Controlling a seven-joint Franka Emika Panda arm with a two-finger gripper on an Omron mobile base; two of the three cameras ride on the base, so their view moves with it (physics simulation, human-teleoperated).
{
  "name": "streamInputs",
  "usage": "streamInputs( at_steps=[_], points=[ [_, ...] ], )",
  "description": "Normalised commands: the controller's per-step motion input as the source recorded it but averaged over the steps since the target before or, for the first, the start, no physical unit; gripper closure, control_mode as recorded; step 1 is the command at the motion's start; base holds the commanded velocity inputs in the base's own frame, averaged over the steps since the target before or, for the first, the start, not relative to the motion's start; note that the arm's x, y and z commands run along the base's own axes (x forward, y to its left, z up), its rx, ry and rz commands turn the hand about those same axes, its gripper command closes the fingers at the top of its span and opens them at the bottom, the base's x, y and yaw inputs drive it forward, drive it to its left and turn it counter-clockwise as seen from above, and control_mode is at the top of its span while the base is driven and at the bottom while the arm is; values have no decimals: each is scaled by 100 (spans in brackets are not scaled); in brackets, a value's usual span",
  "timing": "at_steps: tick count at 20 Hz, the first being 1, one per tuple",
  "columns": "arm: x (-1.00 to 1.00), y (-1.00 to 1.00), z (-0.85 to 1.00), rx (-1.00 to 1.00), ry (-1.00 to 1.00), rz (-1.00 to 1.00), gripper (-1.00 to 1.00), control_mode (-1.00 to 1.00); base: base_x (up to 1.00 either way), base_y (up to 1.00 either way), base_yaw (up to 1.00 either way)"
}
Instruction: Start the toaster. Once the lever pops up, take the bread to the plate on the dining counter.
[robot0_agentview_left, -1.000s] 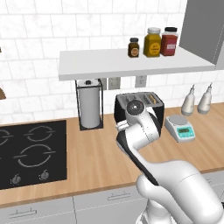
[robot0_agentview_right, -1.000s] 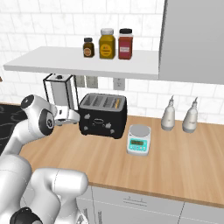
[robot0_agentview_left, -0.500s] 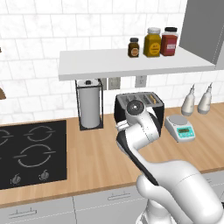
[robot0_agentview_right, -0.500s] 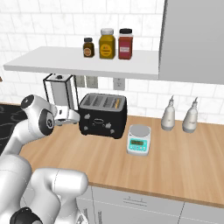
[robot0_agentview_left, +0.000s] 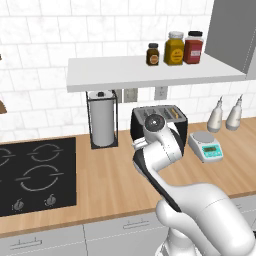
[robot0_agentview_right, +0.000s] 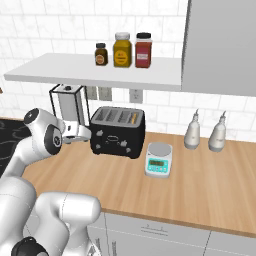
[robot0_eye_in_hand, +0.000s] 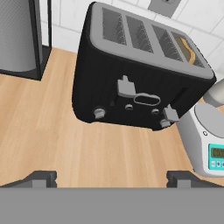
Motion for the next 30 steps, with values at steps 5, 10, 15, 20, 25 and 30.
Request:
streamInputs(
  at_steps=[5,10,15,20,25,30],
  points=[
    [0,0,0,0,0,0,-100,-100,0,0,0],
    [0,0,0,0,0,0,-100,-100,0,0,0],
    [0,0,0,0,0,0,-100,-100,0,0,0],
    [0,0,0,0,0,0,-100,-100,0,0,0],
    [0,0,0,0,0,0,-100,-100,0,0,0],
    [0,0,0,0,0,0,-100,-100,0,0,0]
  ],
)
